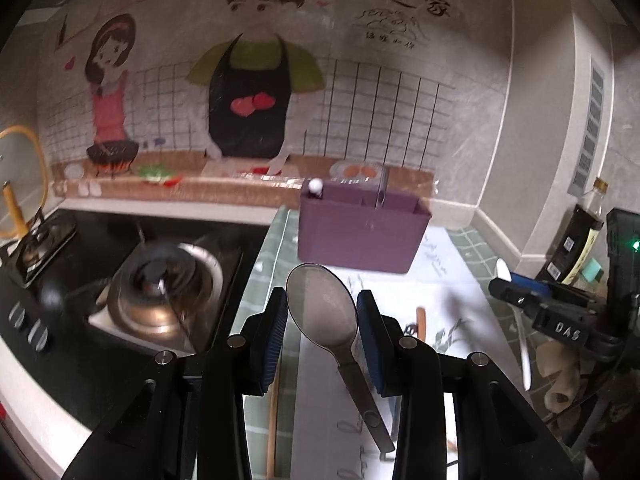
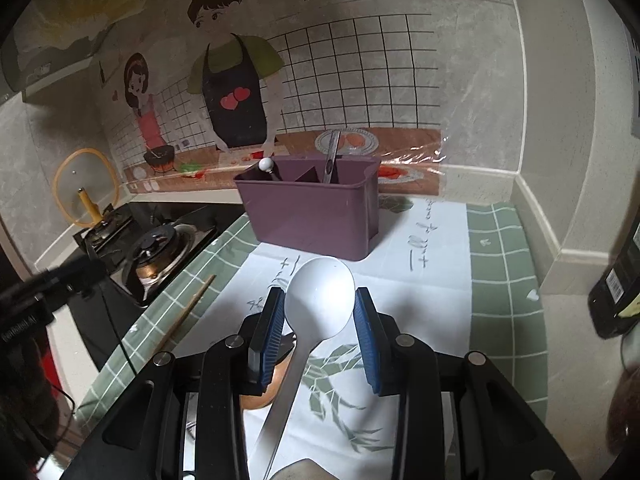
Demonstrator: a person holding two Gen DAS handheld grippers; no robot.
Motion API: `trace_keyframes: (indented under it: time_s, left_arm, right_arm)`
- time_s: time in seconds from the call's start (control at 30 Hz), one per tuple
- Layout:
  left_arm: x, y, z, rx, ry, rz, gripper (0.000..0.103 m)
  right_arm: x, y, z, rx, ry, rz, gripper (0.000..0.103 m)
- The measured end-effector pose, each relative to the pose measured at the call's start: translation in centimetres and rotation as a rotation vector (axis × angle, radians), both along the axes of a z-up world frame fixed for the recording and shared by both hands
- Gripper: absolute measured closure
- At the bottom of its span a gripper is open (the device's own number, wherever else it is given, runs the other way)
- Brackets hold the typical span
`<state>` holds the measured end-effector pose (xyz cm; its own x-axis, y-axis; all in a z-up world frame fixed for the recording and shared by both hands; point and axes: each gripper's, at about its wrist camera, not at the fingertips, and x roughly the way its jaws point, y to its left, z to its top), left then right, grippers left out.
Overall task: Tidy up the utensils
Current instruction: 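Lift both held spoons into the purple holder and open both tools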
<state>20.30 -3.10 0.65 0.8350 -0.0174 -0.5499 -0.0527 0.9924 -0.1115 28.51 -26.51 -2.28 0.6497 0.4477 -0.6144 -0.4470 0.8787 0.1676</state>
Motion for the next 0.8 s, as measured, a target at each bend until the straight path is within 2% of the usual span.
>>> trace_keyframes:
  time_s: [0.13, 0.23, 0.3, 0.37, 0.47, 0.63, 0.8]
  left_arm:
    - [2.7, 0.3, 3.9, 0.009, -0.073, -0.051, 0.067]
    - [6.1, 0.8, 10.1, 0.016, -0.186, -0.081, 0.066]
    - [8.2, 1.0, 13.1, 0.022, -0.239, -0.088, 0.066]
    - [11.3, 0.9, 15.1, 0.056, -0.292, -0.081, 0.066]
    - [15.8, 0.9, 15.0, 0.076, -0.293, -0.08, 0.066]
    - [21.9, 0.3, 11.1, 0.132, -0.217, -0.084, 0.066]
    - [25.7, 0.9, 7.2, 0.1, -0.141, -0.076, 0.066]
  right_arm:
    - [1.4, 0.5, 2.4, -0.004, -0.059, -0.013, 0.071]
    - [3.5, 0.9, 7.8, 0.009, -0.202, -0.043, 0.071]
    - [5.4, 1.0, 11.9, 0.049, -0.298, -0.055, 0.071]
    - [7.4, 1.6, 14.3, 0.063, -0.361, -0.061, 0.071]
    - [11.1, 3.1, 14.6, 0.081, -0.37, -0.054, 0.071]
    - [16.4, 5.4, 10.3, 0.072, -0.313, -0.097, 0.071]
    - [19.7, 7.2, 5.8, 0.009, -0.271, -0.152, 0.071]
